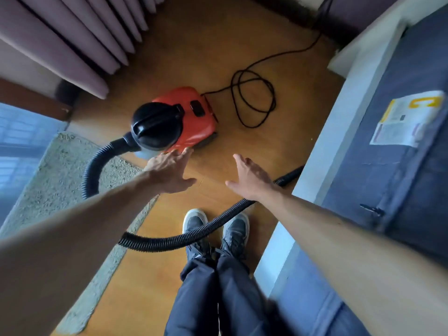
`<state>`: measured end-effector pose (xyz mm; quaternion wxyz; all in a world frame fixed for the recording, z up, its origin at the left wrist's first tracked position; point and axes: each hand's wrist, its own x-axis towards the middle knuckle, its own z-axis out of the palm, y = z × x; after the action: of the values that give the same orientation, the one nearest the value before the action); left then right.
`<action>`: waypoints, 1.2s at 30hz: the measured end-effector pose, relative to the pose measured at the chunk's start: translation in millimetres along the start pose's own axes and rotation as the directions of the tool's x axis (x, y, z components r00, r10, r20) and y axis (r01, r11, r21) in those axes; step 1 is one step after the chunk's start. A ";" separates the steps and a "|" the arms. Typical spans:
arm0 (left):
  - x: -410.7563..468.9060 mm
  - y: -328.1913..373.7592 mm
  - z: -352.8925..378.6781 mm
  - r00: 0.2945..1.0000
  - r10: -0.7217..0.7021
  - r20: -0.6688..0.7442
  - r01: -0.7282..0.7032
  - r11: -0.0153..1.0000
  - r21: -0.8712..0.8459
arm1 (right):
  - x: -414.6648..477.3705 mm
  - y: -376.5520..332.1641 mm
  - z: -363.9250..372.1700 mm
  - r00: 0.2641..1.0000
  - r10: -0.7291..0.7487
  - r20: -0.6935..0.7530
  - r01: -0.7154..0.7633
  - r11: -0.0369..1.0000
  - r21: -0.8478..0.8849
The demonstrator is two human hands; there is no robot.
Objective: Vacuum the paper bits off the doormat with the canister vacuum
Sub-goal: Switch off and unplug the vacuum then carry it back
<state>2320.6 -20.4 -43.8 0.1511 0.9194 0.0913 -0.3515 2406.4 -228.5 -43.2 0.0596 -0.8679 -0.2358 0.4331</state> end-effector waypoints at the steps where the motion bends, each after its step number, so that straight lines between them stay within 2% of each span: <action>1: -4.5 3.3 -22.8 1.000 -0.010 -0.019 0.011 1.000 0.026 | -5.6 -3.6 -18.6 1.000 -0.009 -0.020 0.009 1.000 -0.021; 8: -46.9 35.4 -171.5 0.982 -0.003 -0.188 0.034 0.986 0.161 | -54.9 -29.9 -147.1 0.986 -0.039 -0.160 0.023 0.994 -0.102; 14: -91.0 66.7 -279.6 0.965 0.054 -0.256 0.023 0.958 0.286 | -118.4 -52.0 -254.3 0.948 -0.050 -0.315 0.009 0.991 -0.133; 18: -133.7 101.3 -353.7 0.943 0.066 -0.327 0.022 0.965 0.260 | -174.2 -64.3 -326.1 0.910 -0.032 -0.413 -0.042 0.985 -0.169; 22: -179.9 141.4 -421.0 0.905 0.142 -0.401 -0.041 0.968 0.249 | -229.7 -79.1 -383.3 0.876 -0.021 -0.482 -0.081 0.978 -0.190; 29: -239.4 170.4 -517.3 0.816 0.219 -0.534 -0.036 0.942 0.333 | -308.2 -104.0 -459.8 0.829 -0.045 -0.558 -0.126 0.956 -0.265; 36: -272.1 171.9 -569.8 0.775 0.247 -0.581 -0.034 0.935 0.353 | -364.0 -130.4 -515.1 0.796 -0.029 -0.604 -0.181 0.942 -0.284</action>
<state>2520.0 -3.4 579.3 -0.0133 0.9995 0.0069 -0.0296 2574.6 -229.3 578.5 -0.0314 -0.9664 -0.2378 0.0925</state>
